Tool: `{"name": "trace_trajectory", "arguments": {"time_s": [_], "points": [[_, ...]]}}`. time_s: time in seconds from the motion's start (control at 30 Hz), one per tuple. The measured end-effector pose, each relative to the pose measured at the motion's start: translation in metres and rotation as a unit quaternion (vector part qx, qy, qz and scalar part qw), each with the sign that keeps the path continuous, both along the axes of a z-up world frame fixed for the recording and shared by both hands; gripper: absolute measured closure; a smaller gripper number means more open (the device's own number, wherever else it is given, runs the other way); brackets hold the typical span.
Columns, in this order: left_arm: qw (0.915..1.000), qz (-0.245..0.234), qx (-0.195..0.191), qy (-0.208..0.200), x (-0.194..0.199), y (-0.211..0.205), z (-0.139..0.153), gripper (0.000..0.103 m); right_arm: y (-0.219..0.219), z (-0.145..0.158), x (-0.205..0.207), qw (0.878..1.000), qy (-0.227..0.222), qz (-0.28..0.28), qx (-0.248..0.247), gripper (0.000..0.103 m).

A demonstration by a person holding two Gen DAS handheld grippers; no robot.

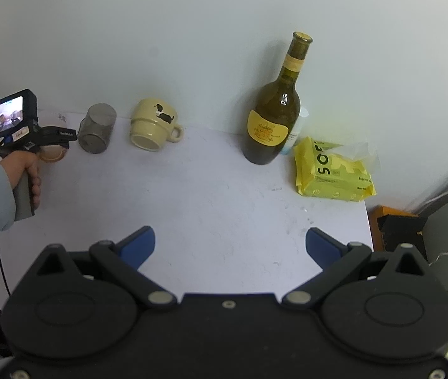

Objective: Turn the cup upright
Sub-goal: 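Move the left tool to the clear amber glass and close on it, then lift the glass with the left tool and set it down nearer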

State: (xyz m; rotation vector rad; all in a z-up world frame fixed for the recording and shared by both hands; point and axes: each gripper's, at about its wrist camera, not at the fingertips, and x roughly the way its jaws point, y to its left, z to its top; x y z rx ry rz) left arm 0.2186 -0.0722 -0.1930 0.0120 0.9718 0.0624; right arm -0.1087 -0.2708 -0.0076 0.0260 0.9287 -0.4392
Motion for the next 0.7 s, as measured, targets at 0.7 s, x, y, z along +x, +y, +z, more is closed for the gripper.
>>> {"name": "trace_trajectory", "arguments": {"time_s": [0.7], "points": [[0.9937,-0.112,0.013,0.004,-0.073,-0.009,-0.010,0.036,0.001,0.008,0.004,0.999,-0.028,0.032,0.012,0.000]]}}
